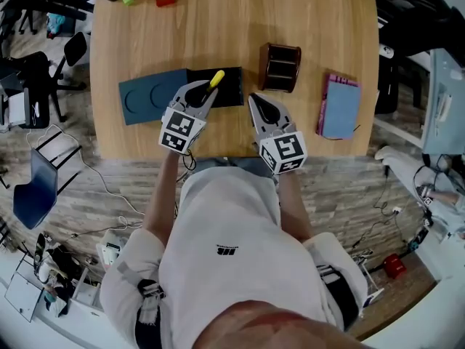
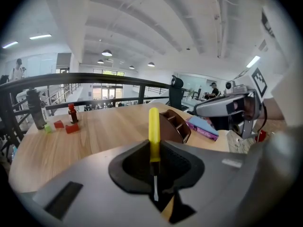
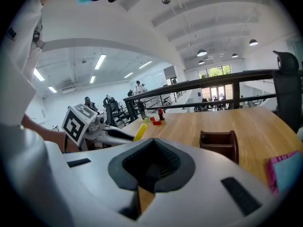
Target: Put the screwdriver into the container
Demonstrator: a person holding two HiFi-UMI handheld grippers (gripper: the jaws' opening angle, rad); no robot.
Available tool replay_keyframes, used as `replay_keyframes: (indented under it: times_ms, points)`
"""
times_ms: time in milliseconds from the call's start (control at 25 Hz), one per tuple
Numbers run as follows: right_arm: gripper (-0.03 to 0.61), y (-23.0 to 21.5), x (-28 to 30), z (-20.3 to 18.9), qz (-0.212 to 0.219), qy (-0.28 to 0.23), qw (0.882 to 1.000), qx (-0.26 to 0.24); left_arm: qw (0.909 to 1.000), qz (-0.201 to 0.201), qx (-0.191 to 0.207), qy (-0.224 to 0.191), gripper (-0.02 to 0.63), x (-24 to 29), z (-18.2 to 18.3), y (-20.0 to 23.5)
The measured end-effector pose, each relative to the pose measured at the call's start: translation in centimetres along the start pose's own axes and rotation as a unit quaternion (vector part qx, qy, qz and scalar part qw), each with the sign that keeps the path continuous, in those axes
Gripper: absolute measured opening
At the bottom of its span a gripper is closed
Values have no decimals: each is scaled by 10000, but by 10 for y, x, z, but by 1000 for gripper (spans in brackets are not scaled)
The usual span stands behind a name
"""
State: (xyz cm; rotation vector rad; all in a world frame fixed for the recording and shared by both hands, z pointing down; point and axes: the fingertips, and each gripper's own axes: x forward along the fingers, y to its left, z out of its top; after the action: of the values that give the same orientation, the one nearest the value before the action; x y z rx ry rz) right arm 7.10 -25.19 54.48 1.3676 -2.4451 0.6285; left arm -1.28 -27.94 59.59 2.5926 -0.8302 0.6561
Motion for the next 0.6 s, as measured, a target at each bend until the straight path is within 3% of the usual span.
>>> replay_keyframes:
  times_ms: [600]
  points:
    - [-5,-18,6,-15,-3,129,9998,126,9979,-48,-16,640,75,34,-35,2]
